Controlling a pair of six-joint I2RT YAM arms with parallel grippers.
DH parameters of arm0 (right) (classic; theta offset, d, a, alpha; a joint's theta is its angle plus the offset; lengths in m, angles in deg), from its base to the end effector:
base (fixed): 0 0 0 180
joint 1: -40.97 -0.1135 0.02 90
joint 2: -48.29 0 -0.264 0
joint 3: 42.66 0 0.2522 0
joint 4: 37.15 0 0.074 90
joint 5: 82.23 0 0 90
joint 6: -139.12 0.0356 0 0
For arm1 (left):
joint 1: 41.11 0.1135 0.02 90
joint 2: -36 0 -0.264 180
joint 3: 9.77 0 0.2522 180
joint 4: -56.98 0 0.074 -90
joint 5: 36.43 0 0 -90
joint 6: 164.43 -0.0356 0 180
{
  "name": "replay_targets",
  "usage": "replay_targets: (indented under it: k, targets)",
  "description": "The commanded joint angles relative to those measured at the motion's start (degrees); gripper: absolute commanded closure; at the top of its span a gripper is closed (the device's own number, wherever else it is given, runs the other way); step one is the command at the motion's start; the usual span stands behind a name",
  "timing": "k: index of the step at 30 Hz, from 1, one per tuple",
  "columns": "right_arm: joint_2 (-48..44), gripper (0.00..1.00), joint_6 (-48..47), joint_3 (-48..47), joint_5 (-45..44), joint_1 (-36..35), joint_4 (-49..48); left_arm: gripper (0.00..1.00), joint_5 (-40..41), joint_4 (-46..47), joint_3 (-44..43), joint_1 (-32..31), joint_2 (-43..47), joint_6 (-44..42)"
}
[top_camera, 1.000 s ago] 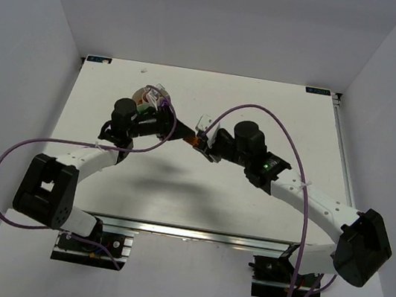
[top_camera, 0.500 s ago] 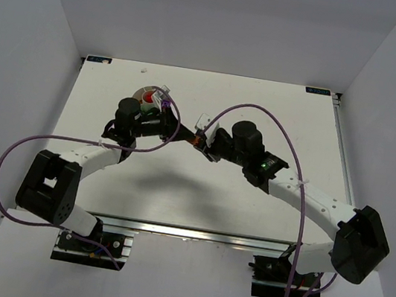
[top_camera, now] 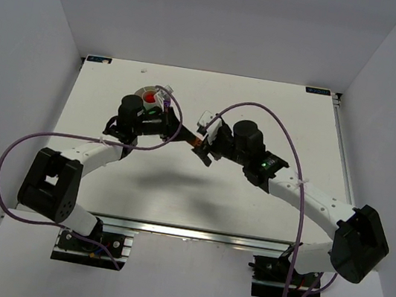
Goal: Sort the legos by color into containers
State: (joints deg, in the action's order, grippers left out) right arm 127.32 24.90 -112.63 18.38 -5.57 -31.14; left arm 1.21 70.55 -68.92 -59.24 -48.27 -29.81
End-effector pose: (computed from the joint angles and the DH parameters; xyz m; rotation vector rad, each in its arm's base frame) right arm 0.2181 0.2397 0.3046 -1.1768 1.4301 0.4423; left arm 0.2913 -0.1251 0.2499 0.2971 1.9596 -1.5538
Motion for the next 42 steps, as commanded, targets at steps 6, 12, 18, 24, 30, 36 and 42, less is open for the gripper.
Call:
replay_targets:
  k: [6,12,18,24,30,36,42]
  targets:
    - [-2.6,0.11,4.0,0.7,4.8,4.7,-0.7,1.0,4.4,-10.4,-4.5,6.3,2.7,-10.0]
    - [-5.0,0.29,4.9,0.0,16.8,9.7,3.6,1.0,20.7,-21.2,-6.6,13.4,5.6,-16.6]
    - [-6.8,1.0,5.1,-0.4,23.0,10.9,6.3,1.0,36.0,-24.1,-10.1,15.8,7.9,-16.8]
    - [-7.7,1.0,5.9,0.2,24.1,11.1,6.2,1.0,50.4,-28.0,-16.6,15.8,7.0,-21.4]
    - [-7.5,1.0,6.2,0.2,24.5,11.1,6.0,1.0,57.5,-35.5,-26.4,15.8,0.3,-26.4]
    - [-7.7,1.0,6.5,0.2,24.5,11.3,6.0,1.0,56.0,-37.4,-32.0,15.8,-8.0,-28.3]
    - [-8.3,0.99,6.7,0.2,24.6,11.5,5.9,1.0,53.2,-38.1,-35.2,15.9,-14.0,-28.9]
